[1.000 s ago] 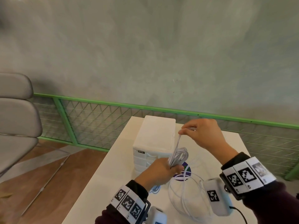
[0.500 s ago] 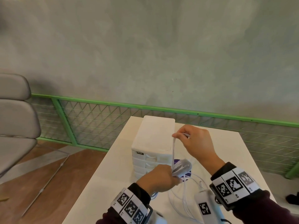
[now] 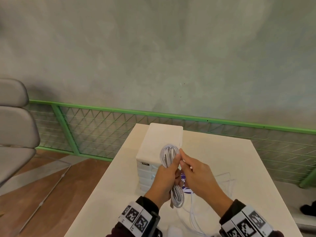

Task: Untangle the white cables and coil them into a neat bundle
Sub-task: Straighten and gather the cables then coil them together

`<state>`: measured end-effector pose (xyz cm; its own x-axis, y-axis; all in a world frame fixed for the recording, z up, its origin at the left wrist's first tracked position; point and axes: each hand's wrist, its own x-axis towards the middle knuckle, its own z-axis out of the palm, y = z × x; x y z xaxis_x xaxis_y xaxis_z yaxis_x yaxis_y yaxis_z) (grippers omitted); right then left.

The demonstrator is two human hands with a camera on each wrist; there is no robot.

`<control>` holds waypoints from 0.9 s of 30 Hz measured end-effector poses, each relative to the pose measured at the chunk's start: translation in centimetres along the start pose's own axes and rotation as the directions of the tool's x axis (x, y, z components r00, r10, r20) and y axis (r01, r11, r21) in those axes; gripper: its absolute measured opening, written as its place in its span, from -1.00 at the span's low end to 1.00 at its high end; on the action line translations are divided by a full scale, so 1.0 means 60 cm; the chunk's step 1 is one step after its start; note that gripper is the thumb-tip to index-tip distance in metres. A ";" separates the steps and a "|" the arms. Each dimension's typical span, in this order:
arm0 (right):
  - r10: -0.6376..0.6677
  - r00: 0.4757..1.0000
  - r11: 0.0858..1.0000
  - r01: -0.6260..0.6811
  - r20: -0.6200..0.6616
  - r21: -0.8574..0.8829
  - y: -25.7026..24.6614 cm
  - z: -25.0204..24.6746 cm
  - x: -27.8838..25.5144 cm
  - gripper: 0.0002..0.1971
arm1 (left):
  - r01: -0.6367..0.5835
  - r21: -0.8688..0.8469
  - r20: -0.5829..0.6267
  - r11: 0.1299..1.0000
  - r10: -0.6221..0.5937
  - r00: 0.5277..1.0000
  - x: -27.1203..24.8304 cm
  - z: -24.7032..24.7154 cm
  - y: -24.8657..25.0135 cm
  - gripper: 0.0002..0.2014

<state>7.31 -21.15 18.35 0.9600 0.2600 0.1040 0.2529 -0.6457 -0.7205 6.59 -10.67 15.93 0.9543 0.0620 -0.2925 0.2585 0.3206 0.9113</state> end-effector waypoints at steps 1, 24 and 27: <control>-0.018 1.000 0.999 0.019 0.021 -0.037 -0.003 0.000 0.000 -0.59 | 0.025 -0.034 0.004 0.999 -0.024 1.000 0.001 0.000 -0.001 -0.52; -0.005 0.829 0.774 -0.351 0.560 0.527 0.005 0.008 0.006 -0.41 | 0.148 -0.220 0.069 0.964 -0.136 0.988 0.002 0.000 0.023 -0.67; 0.017 0.816 0.845 -0.321 0.578 0.428 -0.004 0.002 -0.002 -0.85 | 0.031 -0.126 0.002 0.992 -0.031 1.000 0.007 -0.004 0.022 -0.68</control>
<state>7.12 -20.91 18.41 0.7179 0.6161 -0.3239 -0.1456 -0.3221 -0.9354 7.33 -10.00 16.97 0.9462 0.0499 -0.3197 0.2667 0.4390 0.8580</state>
